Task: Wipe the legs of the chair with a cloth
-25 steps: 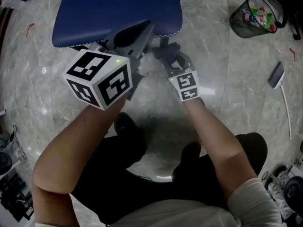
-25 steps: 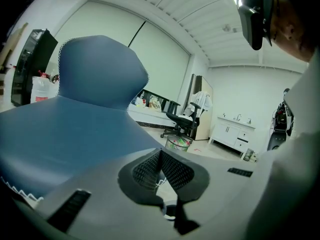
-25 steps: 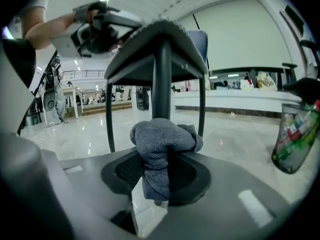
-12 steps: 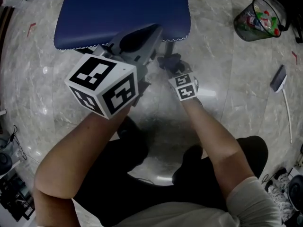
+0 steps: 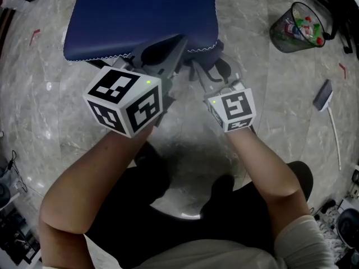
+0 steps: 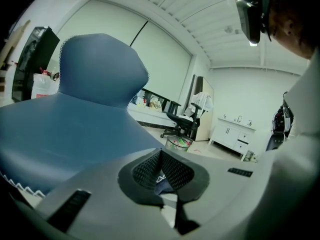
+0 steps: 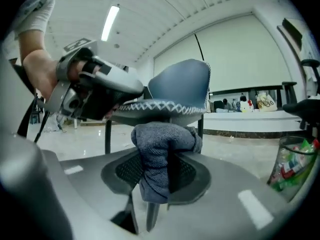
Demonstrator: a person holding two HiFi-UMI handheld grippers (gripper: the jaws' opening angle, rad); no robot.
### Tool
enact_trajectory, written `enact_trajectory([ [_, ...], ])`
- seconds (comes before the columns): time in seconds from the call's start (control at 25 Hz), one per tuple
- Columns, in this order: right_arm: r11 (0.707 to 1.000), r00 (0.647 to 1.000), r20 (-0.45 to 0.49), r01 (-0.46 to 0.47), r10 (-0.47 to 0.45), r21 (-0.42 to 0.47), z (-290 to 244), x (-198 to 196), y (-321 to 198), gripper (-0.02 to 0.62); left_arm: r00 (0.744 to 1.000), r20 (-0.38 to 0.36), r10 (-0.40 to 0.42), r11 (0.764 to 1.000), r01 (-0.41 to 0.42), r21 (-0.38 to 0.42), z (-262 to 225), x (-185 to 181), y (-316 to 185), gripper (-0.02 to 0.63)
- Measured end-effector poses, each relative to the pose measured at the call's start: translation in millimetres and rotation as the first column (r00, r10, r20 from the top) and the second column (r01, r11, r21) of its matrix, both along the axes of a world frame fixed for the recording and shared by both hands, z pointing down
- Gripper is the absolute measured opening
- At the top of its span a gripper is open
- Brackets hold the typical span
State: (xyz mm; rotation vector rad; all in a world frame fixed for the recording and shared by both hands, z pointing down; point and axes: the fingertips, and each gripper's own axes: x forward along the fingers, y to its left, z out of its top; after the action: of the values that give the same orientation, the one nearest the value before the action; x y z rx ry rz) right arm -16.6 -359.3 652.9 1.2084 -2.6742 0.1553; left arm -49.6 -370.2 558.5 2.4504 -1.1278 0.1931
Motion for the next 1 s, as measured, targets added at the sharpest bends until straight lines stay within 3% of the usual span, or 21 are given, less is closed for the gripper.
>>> enact_trajectory([
  [0.12, 0.997, 1.000, -0.030, -0.012, 0.010, -0.082, 66, 2, 7, 0.124, 1.000, -0.003, 0.002, 1.000, -0.002, -0.003, 1, 1, 0, 0.005],
  [0.32, 0.963, 0.994, -0.107, -0.038, 0.010, -0.266, 190, -1, 16, 0.127, 1.000, -0.027, 0.007, 1.000, -0.008, -0.021, -1, 0, -5, 0.005],
  [0.56, 0.878, 0.985, -0.171, -0.075, -0.008, -0.473, 278, 0, 28, 0.124, 1.000, -0.026, 0.000, 1.000, 0.000, -0.016, 2, 1, -5, 0.005],
  [0.68, 0.876, 0.982, -0.188, -0.071, -0.023, -0.478, 260, -2, 27, 0.121, 1.000, -0.013, 0.004, 1.000, -0.004, -0.004, 2, 2, -5, 0.005],
  [0.8, 0.910, 0.984, -0.174, -0.032, -0.045, -0.413, 201, -1, 18, 0.120, 1.000, -0.004, 0.011, 1.000, -0.011, 0.008, 3, 2, -4, 0.005],
  [1.0, 0.968, 0.991, -0.102, 0.055, -0.082, -0.244, 59, -2, 1, 0.121, 1.000, 0.001, 0.014, 1.000, -0.014, -0.012, 6, 0, -1, 0.005],
])
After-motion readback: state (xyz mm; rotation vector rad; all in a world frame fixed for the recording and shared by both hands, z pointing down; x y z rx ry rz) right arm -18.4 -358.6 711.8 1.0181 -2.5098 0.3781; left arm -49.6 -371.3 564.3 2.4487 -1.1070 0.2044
